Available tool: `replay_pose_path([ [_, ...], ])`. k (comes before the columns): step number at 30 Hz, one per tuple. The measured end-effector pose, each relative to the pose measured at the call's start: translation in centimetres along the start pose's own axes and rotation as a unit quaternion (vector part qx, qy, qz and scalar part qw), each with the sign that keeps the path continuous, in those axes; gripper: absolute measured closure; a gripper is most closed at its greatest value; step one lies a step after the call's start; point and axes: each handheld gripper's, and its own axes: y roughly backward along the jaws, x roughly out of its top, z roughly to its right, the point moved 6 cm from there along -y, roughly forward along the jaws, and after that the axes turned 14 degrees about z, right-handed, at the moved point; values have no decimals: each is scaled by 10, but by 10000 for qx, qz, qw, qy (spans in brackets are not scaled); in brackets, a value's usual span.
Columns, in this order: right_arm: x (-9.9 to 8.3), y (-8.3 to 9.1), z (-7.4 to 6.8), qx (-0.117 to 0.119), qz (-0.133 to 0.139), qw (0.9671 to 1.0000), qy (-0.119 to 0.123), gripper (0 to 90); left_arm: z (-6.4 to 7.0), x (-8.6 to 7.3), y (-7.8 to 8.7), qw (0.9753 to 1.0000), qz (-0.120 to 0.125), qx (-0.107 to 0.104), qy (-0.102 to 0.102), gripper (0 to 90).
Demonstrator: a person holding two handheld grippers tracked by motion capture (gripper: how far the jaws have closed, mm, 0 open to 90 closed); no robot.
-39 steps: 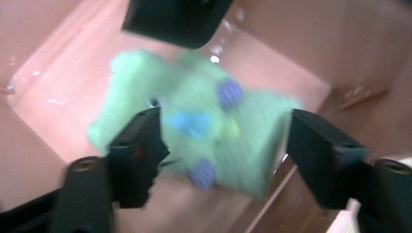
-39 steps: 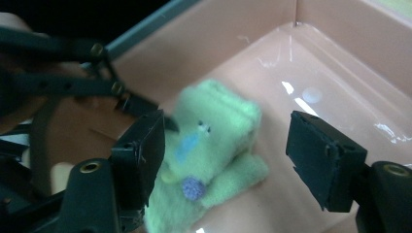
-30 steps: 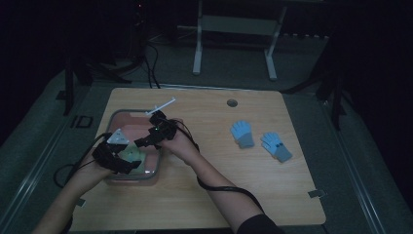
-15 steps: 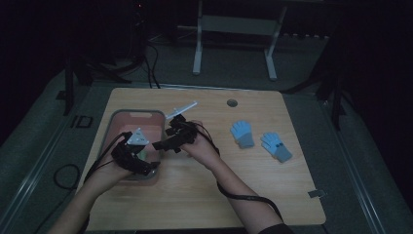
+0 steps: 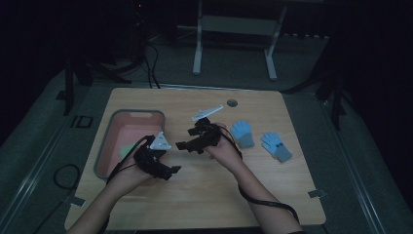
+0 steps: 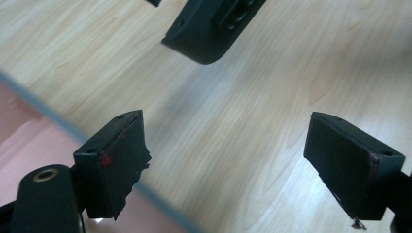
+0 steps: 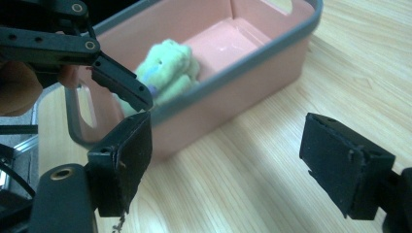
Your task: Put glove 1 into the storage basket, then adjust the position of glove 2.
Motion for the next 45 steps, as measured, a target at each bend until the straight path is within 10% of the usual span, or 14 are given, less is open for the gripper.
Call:
replay_pose_path([
  [4, -9, 10, 5, -64, -26, 10000, 52, 181, 5, 7, -9, 9992, 330, 241, 23, 129],
  [15, -28, 37, 23, -382, 88, 9991, 157, 134, 36, 5, -35, 9982, 370, -396, 274, 23],
  [31, -67, 78, 57, -844, 174, 9961, 203, 231, 58, -19, -70, 9961, 754, -390, 254, 23],
  [45, -77, 133, 133, -2189, 358, 9751, 91, 550, 74, -44, -82, 9946, 950, -395, 131, 23],
])
